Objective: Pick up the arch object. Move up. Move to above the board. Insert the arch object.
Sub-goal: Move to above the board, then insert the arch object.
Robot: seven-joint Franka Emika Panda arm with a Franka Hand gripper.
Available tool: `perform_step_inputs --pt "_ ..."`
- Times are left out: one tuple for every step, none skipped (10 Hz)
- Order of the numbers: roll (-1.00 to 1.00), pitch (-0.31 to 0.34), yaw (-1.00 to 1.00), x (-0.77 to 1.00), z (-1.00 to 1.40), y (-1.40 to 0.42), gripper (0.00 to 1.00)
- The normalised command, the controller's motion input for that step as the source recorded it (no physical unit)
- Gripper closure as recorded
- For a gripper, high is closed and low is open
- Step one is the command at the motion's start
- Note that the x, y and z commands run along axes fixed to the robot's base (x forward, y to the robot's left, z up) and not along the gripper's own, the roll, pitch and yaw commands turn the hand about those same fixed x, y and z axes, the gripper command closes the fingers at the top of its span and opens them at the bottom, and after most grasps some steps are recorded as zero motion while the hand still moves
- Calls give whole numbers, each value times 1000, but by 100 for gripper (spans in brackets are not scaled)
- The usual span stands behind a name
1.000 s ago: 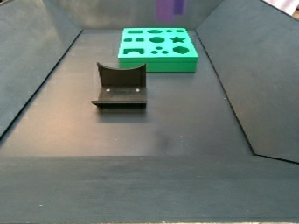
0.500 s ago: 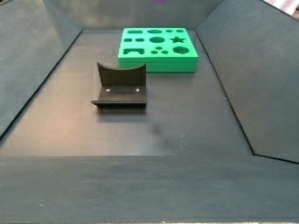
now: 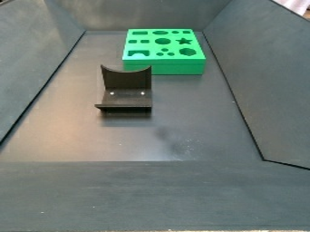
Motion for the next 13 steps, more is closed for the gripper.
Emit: perform_step_inputs --pt "-48 39 -670 79 28 -360 100" --pt "-47 45 -519 71 26 -245 100" --pt "-38 51 -275 51 20 -136 100" --pt "0 6 0 0 0 0 100" --pt "-17 11 0 0 -114 0 100" --pt "-61 0 11 0 -6 0 100" --pt "0 -11 0 -69 0 0 100" --pt "206 -119 -149 -520 -351 194 100" --pt "-29 101 89 577 -243 649 100" --pt "-14 74 23 814 -214 629 100" --pt "-13 66 0 1000 -294 537 100" --pt "0 90 0 1000 -369 397 100" --pt "13 99 0 1000 -394 400 100"
